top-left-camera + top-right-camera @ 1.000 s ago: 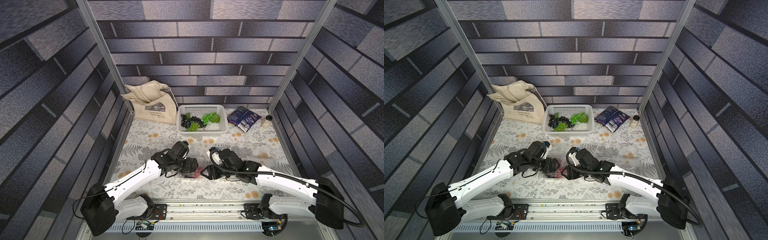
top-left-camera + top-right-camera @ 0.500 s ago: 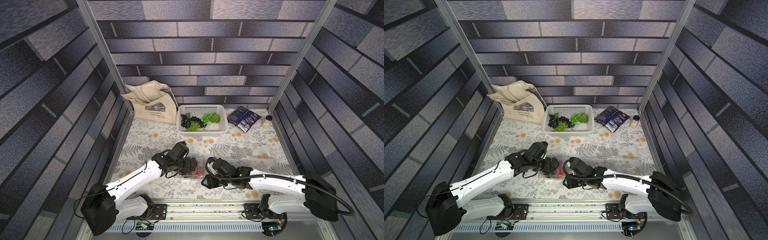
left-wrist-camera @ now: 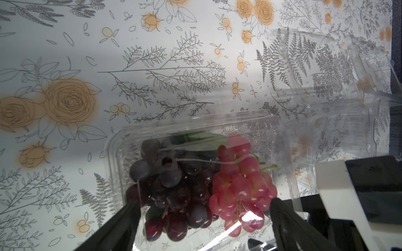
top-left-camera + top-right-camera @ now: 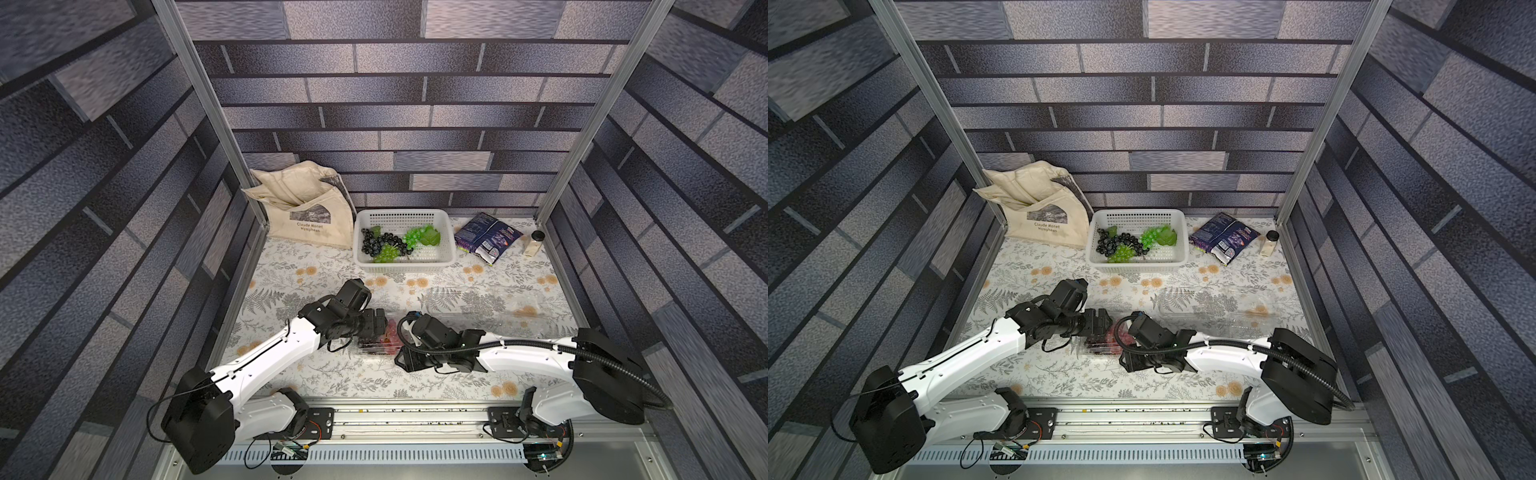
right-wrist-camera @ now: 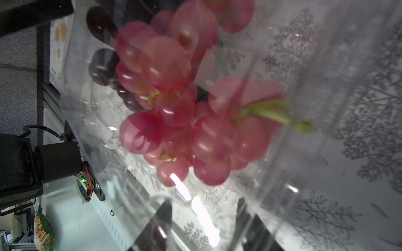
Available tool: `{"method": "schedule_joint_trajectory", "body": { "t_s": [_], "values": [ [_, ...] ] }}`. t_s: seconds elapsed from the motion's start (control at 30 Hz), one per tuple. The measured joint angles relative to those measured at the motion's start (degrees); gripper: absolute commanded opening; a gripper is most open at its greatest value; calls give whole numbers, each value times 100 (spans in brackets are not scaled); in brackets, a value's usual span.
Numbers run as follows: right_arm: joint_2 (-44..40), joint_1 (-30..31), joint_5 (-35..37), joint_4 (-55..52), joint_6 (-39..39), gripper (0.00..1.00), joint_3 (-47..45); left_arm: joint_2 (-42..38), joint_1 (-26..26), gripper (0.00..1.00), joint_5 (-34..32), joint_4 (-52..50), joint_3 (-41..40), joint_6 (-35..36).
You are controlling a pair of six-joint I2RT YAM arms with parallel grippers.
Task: Pack grapes into containers
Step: Adjust the packing box at the center of the board.
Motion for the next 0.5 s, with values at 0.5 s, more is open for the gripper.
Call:
{"method": "schedule_joint_trajectory", "body": {
  "t_s": [0.5],
  "values": [
    [813,-560,-20,516,-398,51,538,173,772,96,26,-74,201,66]
  ]
}}
